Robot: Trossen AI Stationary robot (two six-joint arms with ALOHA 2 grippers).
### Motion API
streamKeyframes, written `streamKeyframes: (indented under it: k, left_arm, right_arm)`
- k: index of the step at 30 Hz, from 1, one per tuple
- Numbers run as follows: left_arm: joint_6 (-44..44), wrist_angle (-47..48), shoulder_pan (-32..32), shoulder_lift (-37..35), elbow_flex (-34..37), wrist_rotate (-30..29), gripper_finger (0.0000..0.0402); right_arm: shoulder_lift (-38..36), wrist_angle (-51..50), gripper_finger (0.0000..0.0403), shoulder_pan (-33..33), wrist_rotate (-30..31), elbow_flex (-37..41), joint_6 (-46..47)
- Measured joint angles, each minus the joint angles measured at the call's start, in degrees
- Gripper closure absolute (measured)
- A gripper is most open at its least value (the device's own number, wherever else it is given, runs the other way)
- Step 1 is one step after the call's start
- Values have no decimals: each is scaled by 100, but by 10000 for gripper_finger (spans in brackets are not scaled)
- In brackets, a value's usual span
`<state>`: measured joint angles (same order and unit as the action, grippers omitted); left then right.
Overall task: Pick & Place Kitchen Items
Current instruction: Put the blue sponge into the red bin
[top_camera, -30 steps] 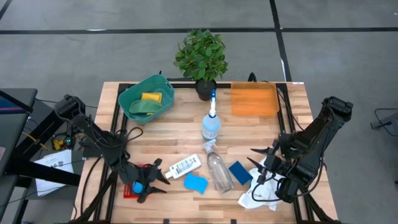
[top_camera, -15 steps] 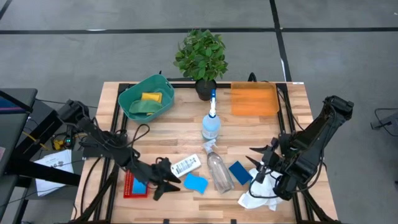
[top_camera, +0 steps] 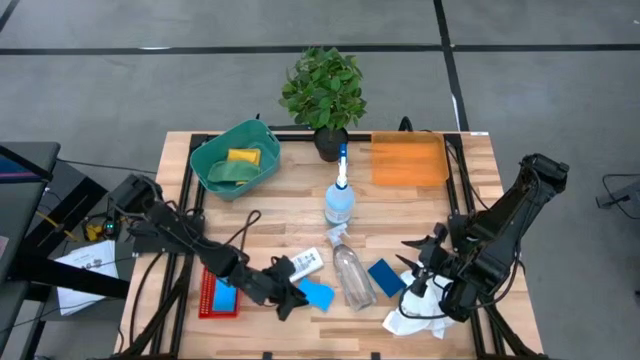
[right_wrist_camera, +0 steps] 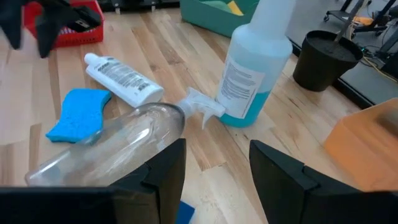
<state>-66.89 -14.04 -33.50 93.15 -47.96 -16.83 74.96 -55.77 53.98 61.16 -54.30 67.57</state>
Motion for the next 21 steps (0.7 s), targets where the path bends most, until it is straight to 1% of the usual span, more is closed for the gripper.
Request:
streamKeyframes:
  k: [3,8,14,21]
  left_arm:
    - [-360,109,82,171,-15,67,281]
    - [-982,729,180,275,-15,66,283]
    - [-1208,986,210,307,-18,32,277]
    - [-1465,937,265,703,-18,226,276]
  right_arm:
    - [0,11,232,0,-26,0,-94]
    - [0,11,232,0,-69,0,-221]
    - [0,15,232,0,-115,0,-329]
    - [0,61,232,0,-115,0,-459]
